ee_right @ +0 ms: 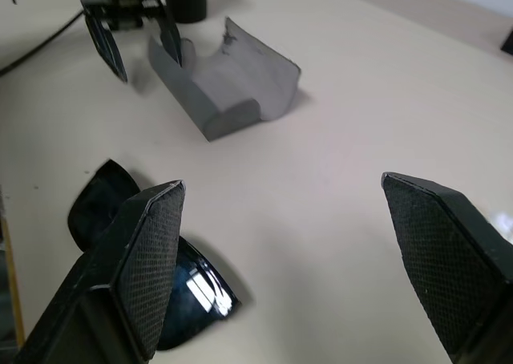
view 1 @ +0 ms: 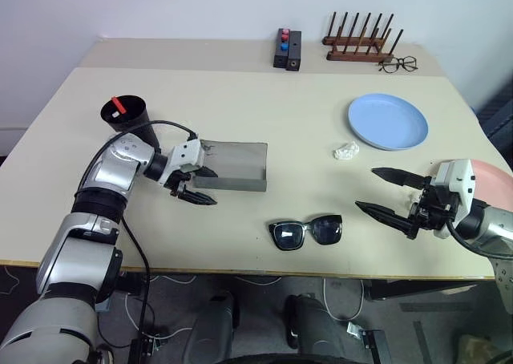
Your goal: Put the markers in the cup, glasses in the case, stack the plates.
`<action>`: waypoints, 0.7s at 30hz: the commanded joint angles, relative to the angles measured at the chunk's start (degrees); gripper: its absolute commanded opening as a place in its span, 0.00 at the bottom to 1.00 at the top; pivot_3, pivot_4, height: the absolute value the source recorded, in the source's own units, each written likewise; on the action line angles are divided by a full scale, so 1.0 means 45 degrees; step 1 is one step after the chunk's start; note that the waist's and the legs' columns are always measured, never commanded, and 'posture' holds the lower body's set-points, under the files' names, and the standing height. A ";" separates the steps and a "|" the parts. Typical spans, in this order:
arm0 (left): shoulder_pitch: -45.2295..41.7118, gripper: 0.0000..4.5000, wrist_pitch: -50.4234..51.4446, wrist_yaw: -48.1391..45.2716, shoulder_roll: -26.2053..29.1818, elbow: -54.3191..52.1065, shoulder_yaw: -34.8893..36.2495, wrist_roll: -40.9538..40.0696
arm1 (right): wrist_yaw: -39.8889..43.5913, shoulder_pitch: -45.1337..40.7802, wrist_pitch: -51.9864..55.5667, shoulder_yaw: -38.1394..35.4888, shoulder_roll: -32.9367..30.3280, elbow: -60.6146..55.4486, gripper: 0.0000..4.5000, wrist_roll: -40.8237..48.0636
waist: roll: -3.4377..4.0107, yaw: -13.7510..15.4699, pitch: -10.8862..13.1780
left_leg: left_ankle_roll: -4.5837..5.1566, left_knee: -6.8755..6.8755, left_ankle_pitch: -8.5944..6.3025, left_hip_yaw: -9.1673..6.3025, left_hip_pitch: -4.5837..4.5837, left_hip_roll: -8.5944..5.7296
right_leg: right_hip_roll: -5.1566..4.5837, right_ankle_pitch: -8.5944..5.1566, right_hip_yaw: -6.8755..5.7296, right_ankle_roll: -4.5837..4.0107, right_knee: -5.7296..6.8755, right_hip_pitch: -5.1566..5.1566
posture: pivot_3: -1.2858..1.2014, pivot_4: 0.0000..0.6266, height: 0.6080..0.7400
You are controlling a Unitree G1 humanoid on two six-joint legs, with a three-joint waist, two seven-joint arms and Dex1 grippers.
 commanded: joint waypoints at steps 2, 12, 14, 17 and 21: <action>-0.0404 0.74 0.0441 0.0124 -0.0499 -0.0919 0.0540 -0.0891 | 0.0390 0.0601 -0.0468 -0.0732 -0.0705 0.0331 0.90 -0.0480 | -0.0001 0.0024 0.0000 | 0.0000 0.0007 0.0000 0.0002 -0.0002 -0.0001 | -0.0001 0.0000 -0.0001 0.0000 -0.0001 0.0006 | 0.52 0.24 1.00; -0.1392 0.74 0.3179 -0.0252 -0.2409 -0.1640 -0.0496 -0.1119 | 0.3647 0.1443 -0.1801 -0.1173 -0.2586 0.2070 0.90 -0.0689 | -0.0003 -0.0065 0.0001 | 0.0006 0.0030 -0.0004 0.0031 0.0035 -0.0003 | 0.0000 -0.0009 -0.0004 0.0000 -0.0005 0.0058 | 0.52 0.24 1.00; -0.1634 0.74 0.3421 -0.0330 -0.2882 -0.1444 -0.0791 -0.1075 | 0.4135 0.0835 -0.2128 -0.0902 -0.2750 0.2757 0.90 -0.0748 | -0.0002 -0.0086 0.0001 | 0.0008 0.0024 -0.0005 0.0032 0.0049 -0.0001 | -0.0001 -0.0009 -0.0002 0.0001 -0.0007 0.0063 | 0.52 0.24 1.00; -0.2001 0.74 0.3851 -0.0307 -0.3498 -0.1111 -0.1180 -0.0930 | 0.4870 0.0031 -0.2371 -0.0464 -0.2915 0.3457 0.90 -0.0718 | -0.0004 -0.0038 0.0004 | 0.0008 0.0024 -0.0005 0.0030 0.0048 -0.0002 | -0.0001 -0.0009 -0.0004 0.0003 -0.0007 0.0064 | 0.52 0.24 1.00; -0.2353 0.74 0.4296 0.0269 -0.4273 -0.0822 -0.1404 -0.0749 | 0.5577 -0.0848 -0.2451 0.0029 -0.3026 0.3863 0.90 -0.0670 | -0.0004 -0.0017 0.0004 | 0.0008 0.0029 -0.0005 0.0026 0.0036 -0.0007 | -0.0002 -0.0009 -0.0006 0.0010 -0.0008 0.0062 | 0.52 0.24 1.00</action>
